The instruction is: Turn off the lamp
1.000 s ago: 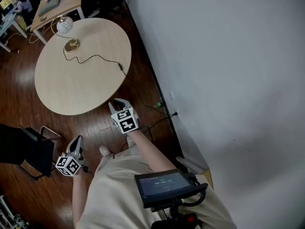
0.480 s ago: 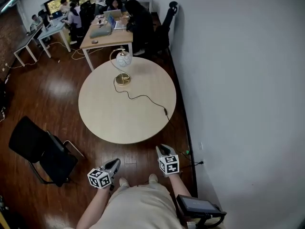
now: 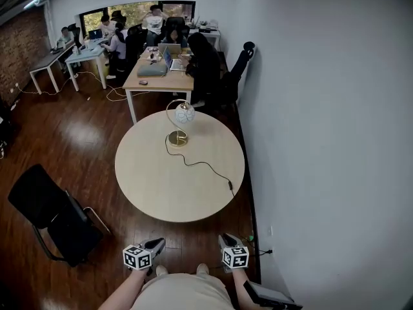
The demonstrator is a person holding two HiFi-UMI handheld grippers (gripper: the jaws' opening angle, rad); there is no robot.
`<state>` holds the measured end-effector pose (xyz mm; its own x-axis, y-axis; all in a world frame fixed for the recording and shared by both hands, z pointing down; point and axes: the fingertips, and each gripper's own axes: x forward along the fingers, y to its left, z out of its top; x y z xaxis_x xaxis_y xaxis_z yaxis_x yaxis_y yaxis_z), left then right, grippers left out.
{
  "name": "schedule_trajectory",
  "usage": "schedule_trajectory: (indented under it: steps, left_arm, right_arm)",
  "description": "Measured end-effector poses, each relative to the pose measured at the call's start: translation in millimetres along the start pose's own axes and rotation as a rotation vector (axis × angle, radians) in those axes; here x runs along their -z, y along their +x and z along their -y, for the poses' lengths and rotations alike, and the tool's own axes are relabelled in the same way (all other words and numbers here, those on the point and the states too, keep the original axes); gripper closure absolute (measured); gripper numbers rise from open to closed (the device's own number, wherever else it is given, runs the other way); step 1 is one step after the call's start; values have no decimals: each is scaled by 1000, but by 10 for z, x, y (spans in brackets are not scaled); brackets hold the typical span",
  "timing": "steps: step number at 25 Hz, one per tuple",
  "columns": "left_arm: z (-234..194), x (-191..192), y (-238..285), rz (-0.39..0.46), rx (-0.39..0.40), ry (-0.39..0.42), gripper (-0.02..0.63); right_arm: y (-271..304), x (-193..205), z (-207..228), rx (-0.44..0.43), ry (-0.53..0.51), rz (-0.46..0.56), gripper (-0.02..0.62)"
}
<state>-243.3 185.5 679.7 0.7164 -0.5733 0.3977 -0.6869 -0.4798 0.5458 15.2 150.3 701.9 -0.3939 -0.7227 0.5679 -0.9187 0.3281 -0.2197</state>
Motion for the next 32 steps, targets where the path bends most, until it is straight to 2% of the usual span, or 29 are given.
schedule_trajectory:
  steps: [8, 13, 32]
  left_arm:
    - [-82, 5, 76, -14, 25, 4, 603]
    - [-122, 15, 98, -18, 32, 1, 603]
    - [-266, 96, -54, -10, 28, -32, 603]
  right_arm:
    - [73, -86, -134, -11, -13, 25, 538]
    - [77, -88, -177, -3, -92, 46, 595]
    - [112, -84, -346, 17, -155, 18, 595]
